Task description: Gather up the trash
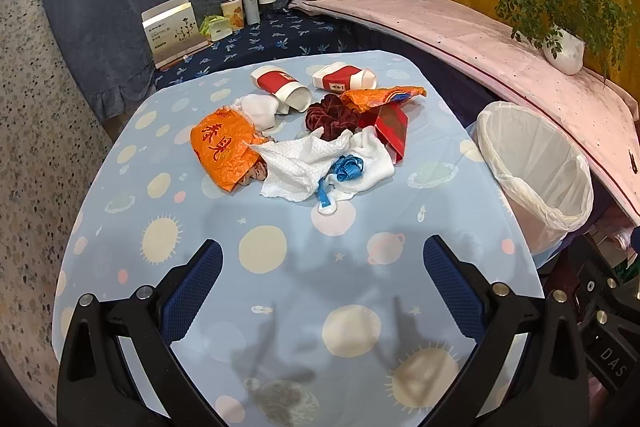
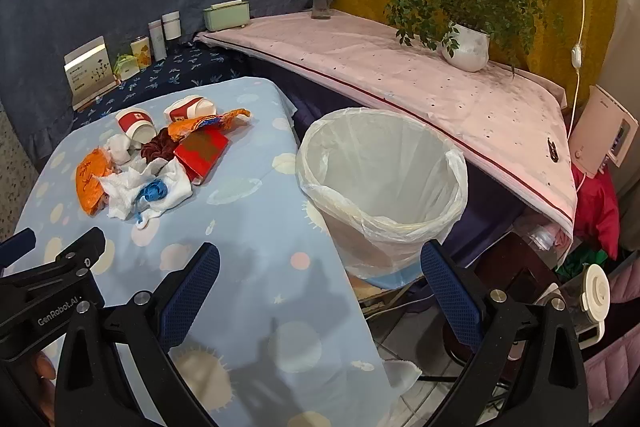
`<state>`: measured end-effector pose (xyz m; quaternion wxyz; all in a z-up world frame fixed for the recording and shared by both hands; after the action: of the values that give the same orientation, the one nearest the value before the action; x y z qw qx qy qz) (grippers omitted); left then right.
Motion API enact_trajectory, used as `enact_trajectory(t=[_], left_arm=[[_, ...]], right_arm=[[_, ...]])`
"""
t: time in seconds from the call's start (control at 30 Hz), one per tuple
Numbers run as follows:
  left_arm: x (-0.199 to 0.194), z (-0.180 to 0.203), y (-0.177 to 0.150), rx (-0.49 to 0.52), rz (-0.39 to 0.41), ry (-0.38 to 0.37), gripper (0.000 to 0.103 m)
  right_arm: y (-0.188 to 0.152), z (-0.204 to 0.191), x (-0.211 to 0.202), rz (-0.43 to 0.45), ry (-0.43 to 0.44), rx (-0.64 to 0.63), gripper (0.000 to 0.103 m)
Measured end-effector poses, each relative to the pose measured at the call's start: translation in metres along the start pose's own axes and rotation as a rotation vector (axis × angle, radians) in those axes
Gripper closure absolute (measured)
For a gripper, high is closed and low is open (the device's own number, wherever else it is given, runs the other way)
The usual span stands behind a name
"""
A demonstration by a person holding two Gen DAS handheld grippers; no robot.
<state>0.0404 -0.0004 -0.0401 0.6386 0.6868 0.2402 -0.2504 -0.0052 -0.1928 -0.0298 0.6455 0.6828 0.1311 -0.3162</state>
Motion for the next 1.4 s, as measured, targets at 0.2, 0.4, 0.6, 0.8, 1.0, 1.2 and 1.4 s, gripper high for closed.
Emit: enact_trajectory(t=[0.2,0.4,0.6,0.8,1.0,1.2,1.4], left_arm=[[0.0006,0.0012,0.0,0.006,-0.005,0.001,0.007],[0.0005,0.0027,-0.0009,0.011,-0.002,0.006,0.007],[-0.0013,0.0022,-0.0009,0.007,0.01,0.015,0.007],[-0.0034,0.0024,0.0003,0.01,0.02,0.023,0.007],[-0.0039,0.0014,0.0015,0.011,0.025,0.031,0.007],[-0.0055,0.0022,-0.0002,0.01,0.025,0.029,0.007],[-0.0057,0.0026,-0.0007,0.008,0.022,0.032,0.007]], right_arm=[[0.0008,0.0024,-0.0013,0.004,-0.001,0.002,0.007],[-0.0005,0.006,-0.0018,0.001,-0.001,0.003,0.007],[0.0002,0.0057,-0.0028,0.007,0.003,0.007,0.007],[0.0031,0.0046,-0.0057,0.018,0.003,0.005,0.007],[0.0037,0.005,-0.0066,0.023,0.003,0.008,0.007],[0.0029,0.0051,-0.0068,0.021,0.002,0.008,0.007],[0.0027,0.0052,-0.0067,0.021,0.003,0.008,0.007]])
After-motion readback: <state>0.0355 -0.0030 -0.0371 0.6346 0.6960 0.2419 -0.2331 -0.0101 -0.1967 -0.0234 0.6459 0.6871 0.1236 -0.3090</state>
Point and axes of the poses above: each gripper's, at about its wrist camera, not at the fingertips, and x roughly the way its jaws point, z to its right, y to its top, the point moved 6 cm from there along x, roughly the way its jaws point, and after that the axes turned 8 degrees about z, right-handed, at the moved point
